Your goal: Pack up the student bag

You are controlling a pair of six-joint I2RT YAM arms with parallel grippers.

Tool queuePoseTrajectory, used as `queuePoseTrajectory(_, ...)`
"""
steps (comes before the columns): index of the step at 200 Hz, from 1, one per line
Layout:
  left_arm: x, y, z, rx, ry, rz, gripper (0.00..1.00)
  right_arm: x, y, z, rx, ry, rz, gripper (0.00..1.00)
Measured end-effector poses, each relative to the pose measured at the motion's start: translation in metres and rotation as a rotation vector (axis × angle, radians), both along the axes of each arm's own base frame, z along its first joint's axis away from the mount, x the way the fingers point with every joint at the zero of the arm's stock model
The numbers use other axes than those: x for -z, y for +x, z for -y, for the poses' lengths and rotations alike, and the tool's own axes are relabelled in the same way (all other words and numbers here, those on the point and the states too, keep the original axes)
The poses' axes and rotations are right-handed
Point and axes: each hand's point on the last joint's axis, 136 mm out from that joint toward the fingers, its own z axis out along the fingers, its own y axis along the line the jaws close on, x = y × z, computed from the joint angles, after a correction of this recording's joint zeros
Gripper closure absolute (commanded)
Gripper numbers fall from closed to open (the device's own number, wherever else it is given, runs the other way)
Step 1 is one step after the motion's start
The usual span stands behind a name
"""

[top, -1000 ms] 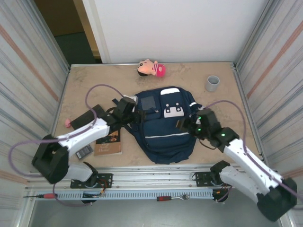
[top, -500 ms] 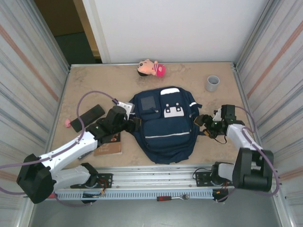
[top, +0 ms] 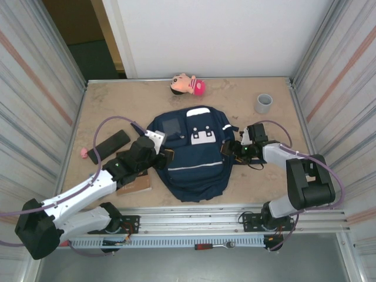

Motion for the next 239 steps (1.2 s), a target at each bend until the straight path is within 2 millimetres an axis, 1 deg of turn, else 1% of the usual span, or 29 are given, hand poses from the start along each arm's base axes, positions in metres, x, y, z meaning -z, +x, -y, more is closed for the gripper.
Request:
queuePoseTrajectory(33,-0.002,-0.002,0.004,0.048,0.031,0.034,0.46,-0.006,0.009,-0.009,-0.012,-0.002,0.027,0.24)
queuePoseTrajectory(49,-0.004,-0.003,0.009,0.083,0.038,0.053,0.45,-0.011,0.015,-0.009,0.0,-0.006,0.041,0.22)
queuePoseTrajectory(69,-0.01,-0.005,0.017,0.142,0.028,0.084,0.45,-0.023,0.021,-0.004,0.024,0.001,0.07,0.22)
queuePoseTrajectory(82,-0.015,-0.006,0.023,0.182,0.019,0.107,0.45,-0.038,0.024,0.005,0.056,0.01,0.104,0.22)
queuePoseTrajectory(96,-0.019,-0.01,0.03,0.24,0.017,0.129,0.45,-0.058,0.028,0.019,0.1,0.019,0.154,0.21)
queuePoseTrajectory(97,-0.019,-0.01,0.031,0.246,0.018,0.132,0.45,-0.062,0.028,0.021,0.107,0.021,0.164,0.21)
queuePoseTrajectory(101,-0.02,-0.011,0.033,0.263,0.017,0.138,0.44,-0.067,0.029,0.025,0.118,0.023,0.174,0.21)
queuePoseTrajectory(113,-0.024,-0.015,0.042,0.329,0.024,0.16,0.43,-0.089,0.029,0.037,0.158,0.034,0.23,0.2)
queuePoseTrajectory(132,-0.027,-0.024,0.061,0.459,0.037,0.184,0.42,-0.12,0.022,0.054,0.203,0.058,0.307,0.19)
queuePoseTrajectory(145,-0.028,-0.029,0.074,0.541,0.055,0.197,0.42,-0.13,0.014,0.06,0.222,0.076,0.335,0.19)
queuePoseTrajectory(160,-0.024,-0.036,0.092,0.645,0.092,0.213,0.4,-0.128,0.002,0.064,0.235,0.087,0.332,0.19)
queuePoseTrajectory(175,-0.016,-0.045,0.111,0.746,0.141,0.227,0.38,-0.116,-0.015,0.064,0.245,0.097,0.298,0.19)
queuePoseTrajectory(190,0.0,-0.054,0.126,0.84,0.192,0.224,0.37,-0.102,-0.032,0.064,0.259,0.107,0.258,0.18)
queuePoseTrajectory(198,0.012,-0.059,0.133,0.89,0.221,0.212,0.38,-0.096,-0.039,0.063,0.269,0.114,0.246,0.18)
queuePoseTrajectory(217,0.034,-0.064,0.143,0.963,0.266,0.184,0.37,-0.087,-0.053,0.064,0.291,0.125,0.225,0.18)
queuePoseTrajectory(239,0.057,-0.061,0.145,0.993,0.327,0.161,0.37,-0.079,-0.062,0.064,0.309,0.137,0.21,0.18)
